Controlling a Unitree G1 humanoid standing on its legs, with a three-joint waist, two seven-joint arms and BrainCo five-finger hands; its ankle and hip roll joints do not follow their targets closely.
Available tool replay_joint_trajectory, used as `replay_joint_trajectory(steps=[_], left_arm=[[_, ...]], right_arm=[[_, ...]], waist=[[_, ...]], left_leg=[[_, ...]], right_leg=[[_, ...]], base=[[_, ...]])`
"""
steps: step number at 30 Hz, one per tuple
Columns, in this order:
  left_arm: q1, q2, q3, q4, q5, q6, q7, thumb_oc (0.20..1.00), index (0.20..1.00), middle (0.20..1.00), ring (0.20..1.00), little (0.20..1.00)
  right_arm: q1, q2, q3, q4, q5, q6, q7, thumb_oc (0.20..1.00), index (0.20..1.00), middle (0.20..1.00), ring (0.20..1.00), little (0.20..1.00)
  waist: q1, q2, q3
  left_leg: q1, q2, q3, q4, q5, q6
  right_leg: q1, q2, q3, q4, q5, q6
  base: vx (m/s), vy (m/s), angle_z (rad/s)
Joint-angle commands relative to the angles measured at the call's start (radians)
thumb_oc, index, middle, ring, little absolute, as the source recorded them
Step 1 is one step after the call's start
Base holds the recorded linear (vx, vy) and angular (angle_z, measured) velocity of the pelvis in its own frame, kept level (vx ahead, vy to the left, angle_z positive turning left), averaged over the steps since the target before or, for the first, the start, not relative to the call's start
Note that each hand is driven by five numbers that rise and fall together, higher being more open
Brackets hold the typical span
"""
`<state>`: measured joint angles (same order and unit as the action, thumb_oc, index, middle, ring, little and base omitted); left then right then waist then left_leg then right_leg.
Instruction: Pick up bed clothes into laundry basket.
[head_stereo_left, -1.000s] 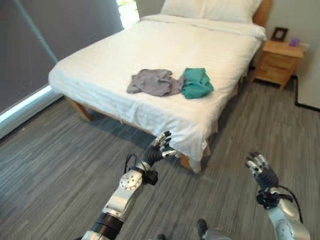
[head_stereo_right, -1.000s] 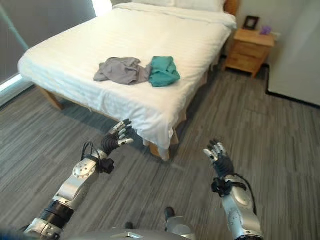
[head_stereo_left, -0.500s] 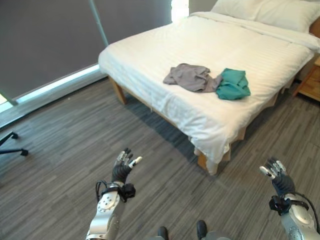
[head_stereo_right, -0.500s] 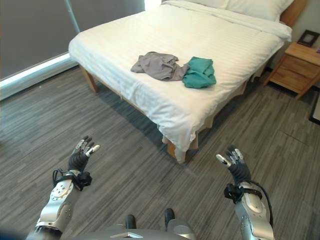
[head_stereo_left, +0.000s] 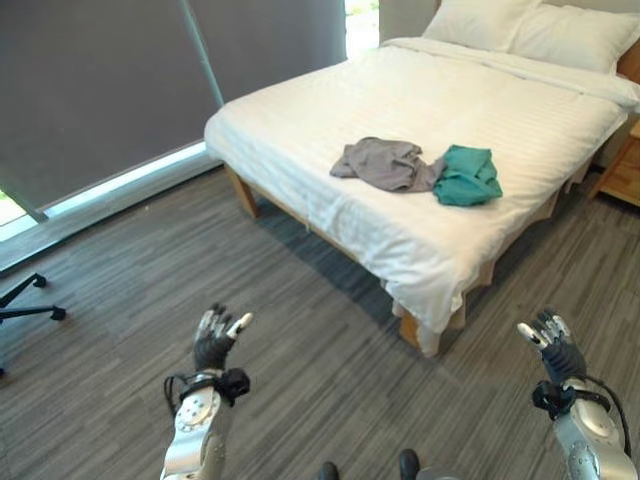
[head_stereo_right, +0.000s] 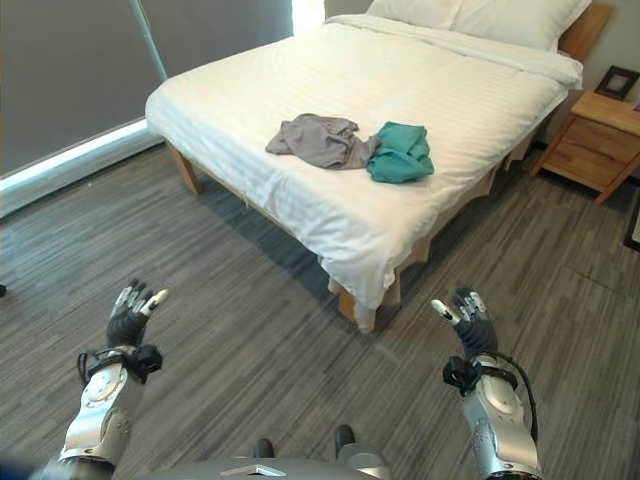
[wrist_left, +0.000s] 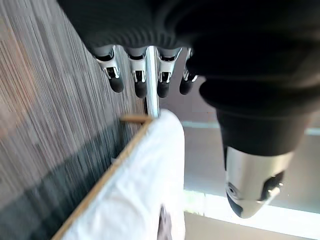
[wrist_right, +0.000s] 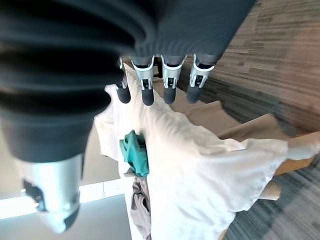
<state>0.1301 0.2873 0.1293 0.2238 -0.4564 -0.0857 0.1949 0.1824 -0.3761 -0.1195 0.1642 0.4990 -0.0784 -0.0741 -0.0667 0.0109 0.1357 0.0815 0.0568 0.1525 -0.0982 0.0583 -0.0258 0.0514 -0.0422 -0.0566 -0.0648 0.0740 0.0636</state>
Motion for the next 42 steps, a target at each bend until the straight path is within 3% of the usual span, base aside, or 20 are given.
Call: replay_joint_trajectory(steps=[1, 5, 9, 11, 14, 16, 18, 19, 21, 22, 24, 27, 28, 29, 30, 33, 37, 39, 40, 42], left_arm=[[-0.044, 0.086, 0.018, 0.007, 0.039, -0.054, 0.026, 1.000, 1.000, 1.000, 1.000, 1.000], [-0.061, 0.102, 0.023, 0.004, 0.074, -0.056, 0.021, 1.000, 1.000, 1.000, 1.000, 1.000], [-0.073, 0.103, 0.007, -0.005, 0.066, -0.061, 0.001, 1.000, 1.000, 1.000, 1.000, 1.000], [-0.116, 0.115, -0.020, 0.000, 0.082, -0.060, 0.003, 1.000, 1.000, 1.000, 1.000, 1.000], [-0.130, 0.135, -0.037, 0.002, 0.128, -0.067, 0.000, 1.000, 1.000, 1.000, 1.000, 1.000], [-0.127, 0.130, -0.051, 0.004, 0.114, -0.073, -0.006, 1.000, 1.000, 1.000, 1.000, 1.000], [-0.118, 0.107, -0.049, 0.012, 0.077, -0.069, -0.011, 1.000, 1.000, 1.000, 1.000, 1.000], [-0.111, 0.094, -0.044, 0.015, 0.031, -0.066, -0.006, 1.000, 1.000, 1.000, 1.000, 1.000], [-0.110, 0.084, -0.040, 0.010, 0.000, -0.067, -0.007, 1.000, 1.000, 1.000, 1.000, 1.000], [-0.111, 0.075, -0.049, -0.002, -0.031, -0.073, -0.018, 1.000, 1.000, 1.000, 1.000, 1.000], [-0.119, 0.064, -0.059, 0.003, -0.047, -0.073, -0.008, 1.000, 1.000, 1.000, 1.000, 1.000], [-0.117, 0.053, -0.067, 0.010, -0.056, -0.074, -0.016, 1.000, 1.000, 1.000, 1.000, 1.000], [-0.110, 0.055, -0.076, 0.023, -0.059, -0.078, -0.029, 1.000, 1.000, 1.000, 1.000, 1.000], [-0.110, 0.054, -0.078, 0.025, -0.059, -0.079, -0.030, 1.000, 1.000, 1.000, 1.000, 1.000], [-0.101, 0.048, -0.086, 0.043, -0.054, -0.076, -0.028, 1.000, 1.000, 1.000, 1.000, 1.000], [-0.069, 0.044, -0.073, 0.052, -0.031, -0.070, -0.033, 1.000, 1.000, 1.000, 1.000, 1.000], [-0.053, 0.052, -0.036, 0.048, -0.014, -0.067, -0.029, 1.000, 1.000, 1.000, 1.000, 1.000], [-0.044, 0.063, -0.024, 0.045, 0.004, -0.074, -0.023, 1.000, 1.000, 1.000, 1.000, 1.000], [-0.045, 0.072, -0.020, 0.043, 0.007, -0.067, -0.012, 1.000, 1.000, 1.000, 1.000, 1.000], [-0.056, 0.079, -0.021, 0.037, -0.008, -0.074, 0.004, 1.000, 1.000, 1.000, 1.000, 1.000]], right_arm=[[-0.059, 0.007, -0.034, -0.068, -0.046, -0.068, -0.010, 1.000, 1.000, 1.000, 1.000, 1.000], [-0.037, 0.015, -0.036, -0.051, -0.102, -0.058, -0.009, 1.000, 1.000, 1.000, 1.000, 1.000], [-0.023, 0.022, -0.058, -0.042, -0.090, -0.067, -0.028, 1.000, 1.000, 1.000, 1.000, 1.000], [-0.036, 0.023, -0.051, -0.047, -0.086, -0.078, -0.042, 1.000, 1.000, 1.000, 1.000, 1.000], [-0.040, 0.011, -0.023, -0.064, -0.111, -0.070, -0.023, 1.000, 1.000, 1.000, 1.000, 1.000], [-0.030, 0.003, -0.009, -0.065, -0.102, -0.066, -0.005, 1.000, 1.000, 1.000, 1.000, 1.000], [-0.049, -0.008, 0.007, -0.052, -0.079, -0.070, -0.008, 1.000, 1.000, 1.000, 1.000, 1.000], [-0.067, -0.019, 0.019, -0.056, -0.053, -0.076, -0.006, 1.000, 1.000, 1.000, 1.000, 1.000], [-0.071, -0.021, 0.022, -0.066, -0.031, -0.085, -0.005, 1.000, 1.000, 1.000, 1.000, 1.000], [-0.072, -0.044, 0.027, -0.066, -0.026, -0.087, -0.005, 1.000, 1.000, 1.000, 1.000, 1.000], [-0.090, -0.061, 0.021, -0.046, -0.020, -0.082, -0.027, 1.000, 1.000, 1.000, 1.000, 1.000], [-0.095, -0.074, 0.002, -0.055, 0.008, -0.081, -0.025, 1.000, 1.000, 1.000, 1.000, 1.000], [-0.080, -0.077, -0.017, -0.054, 0.009, -0.086, -0.020, 1.000, 1.000, 1.000, 1.000, 1.000], [-0.078, -0.078, -0.018, -0.054, 0.009, -0.086, -0.020, 1.000, 1.000, 1.000, 1.000, 1.000], [-0.069, -0.078, -0.014, -0.056, -0.001, -0.085, -0.021, 1.000, 1.000, 1.000, 1.000, 1.000], [-0.063, -0.074, 0.000, -0.043, -0.033, -0.078, -0.004, 1.000, 1.000, 1.000, 1.000, 1.000], [-0.078, -0.058, 0.010, -0.061, -0.061, -0.064, 0.008, 1.000, 1.000, 1.000, 1.000, 1.000], [-0.086, -0.041, 0.018, -0.067, -0.072, -0.068, 0.006, 1.000, 1.000, 1.000, 1.000, 1.000], [-0.103, -0.026, 0.031, -0.061, -0.080, -0.070, -0.001, 1.000, 1.000, 1.000, 1.000, 1.000], [-0.131, -0.005, 0.053, -0.045, -0.068, -0.068, -0.015, 1.000, 1.000, 1.000, 1.000, 1.000]], waist=[[0.008, -0.020, 0.044], [-0.018, -0.024, 0.089], [-0.042, -0.028, 0.086], [-0.084, -0.034, 0.092], [-0.109, -0.025, 0.078], [-0.112, -0.025, 0.051], [-0.105, -0.010, 0.023], [-0.089, -0.022, 0.022], [-0.086, -0.041, 0.024], [-0.033, -0.082, 0.066], [-0.001, -0.108, 0.097], [0.025, -0.109, 0.106], [0.038, -0.081, 0.097], [0.040, -0.086, 0.094], [0.068, -0.066, 0.086], [0.118, -0.041, 0.052], [0.125, -0.037, -0.002], [0.145, -0.065, -0.018], [0.151, -0.095, -0.027], [0.157, -0.097, -0.009]], left_leg=[[-0.006, -0.021, 0.004, 0.040, -0.049, 0.034], [0.046, -0.009, 0.019, 0.018, -0.072, 0.035], [0.083, 0.004, 0.029, 0.011, -0.110, 0.010], [0.159, 0.037, 0.026, 0.011, -0.157, -0.033], [0.254, 0.088, 0.031, 0.011, -0.198, -0.076], [0.274, 0.127, 0.019, 0.032, -0.147, -0.100], [0.227, 0.209, -0.008, 0.213, 0.020, -0.123], [0.167, 0.244, -0.022, 0.416, 0.126, -0.116], [0.080, 0.248, -0.032, 0.562, 0.149, -0.097], [-0.041, 0.197, -0.092, 0.772, 0.118, -0.042], [-0.188, 0.155, -0.095, 0.836, 0.063, -0.024], [-0.287, 0.166, -0.050, 0.735, 0.057, -0.042], [-0.328, 0.173, 0.011, 0.547, 0.078, -0.063], [-0.316, 0.165, 0.019, 0.528, 0.084, -0.063], [-0.329, 0.101, 0.023, 0.292, 0.107, -0.065], [-0.343, 0.025, -0.068, 0.026, 0.185, -0.076], [-0.332, 0.035, 0.024, 0.025, 0.220, -0.071], [-0.346, 0.029, 0.028, 0.101, 0.189, -0.049], [-0.348, 0.020, 0.047, 0.156, 0.146, -0.024], [-0.306, 0.021, 0.081, 0.158, 0.104, 0.013]], right_leg=[[-0.119, -0.050, 0.011, 0.342, -0.087, 0.082], [-0.277, -0.028, 0.032, 0.522, -0.038, 0.111], [-0.298, -0.062, 0.016, 0.340, -0.012, 0.105], [-0.374, -0.120, 0.016, 0.150, 0.071, 0.128], [-0.399, -0.151, -0.096, 0.102, 0.112, 0.152], [-0.357, -0.127, -0.100, 0.119, 0.100, 0.127], [-0.312, -0.062, -0.108, 0.141, 0.069, 0.080], [-0.268, -0.036, -0.110, 0.150, 0.033, 0.035], [-0.232, -0.027, -0.120, 0.142, 0.013, 0.002], [-0.144, -0.005, -0.077, 0.128, -0.034, -0.046], [-0.075, -0.014, -0.048, 0.095, -0.047, -0.052], [-0.009, -0.025, -0.039, 0.063, -0.071, -0.039], [0.038, -0.021, -0.036, 0.054, -0.104, -0.027], [0.040, -0.029, -0.034, 0.052, -0.105, -0.026], [0.095, -0.024, -0.020, 0.036, -0.141, -0.011], [0.195, -0.009, 0.019, 0.015, -0.185, 0.004], [0.274, -0.033, 0.053, 0.010, -0.235, 0.023], [0.278, -0.085, 0.049, 0.053, -0.229, 0.047], [0.250, -0.124, 0.046, 0.145, -0.174, 0.075], [0.155, -0.145, 0.042, 0.359, -0.059, 0.103]], base=[[-0.02, 0.127, 0.00], [0.11, 0.049, -0.24], [0.31, -0.082, -0.01], [0.44, -0.178, 0.15], [0.55, -0.252, -0.41], [0.49, -0.267, 0.25], [0.50, -0.379, 0.49], [0.53, -0.529, 0.06], [0.43, -0.447, -0.24], [0.45, -0.372, 0.27], [0.51, -0.283, 0.06], [0.43, -0.007, -0.50], [0.36, 0.077, -0.17], [0.77, 0.197, 0.01], [0.42, 0.116, 0.13], [0.75, 0.169, -0.07], [0.57, 0.212, -0.40], [0.47, 0.231, -0.64], [0.40, 0.216, -0.65], [0.26, 0.215, -0.79]])
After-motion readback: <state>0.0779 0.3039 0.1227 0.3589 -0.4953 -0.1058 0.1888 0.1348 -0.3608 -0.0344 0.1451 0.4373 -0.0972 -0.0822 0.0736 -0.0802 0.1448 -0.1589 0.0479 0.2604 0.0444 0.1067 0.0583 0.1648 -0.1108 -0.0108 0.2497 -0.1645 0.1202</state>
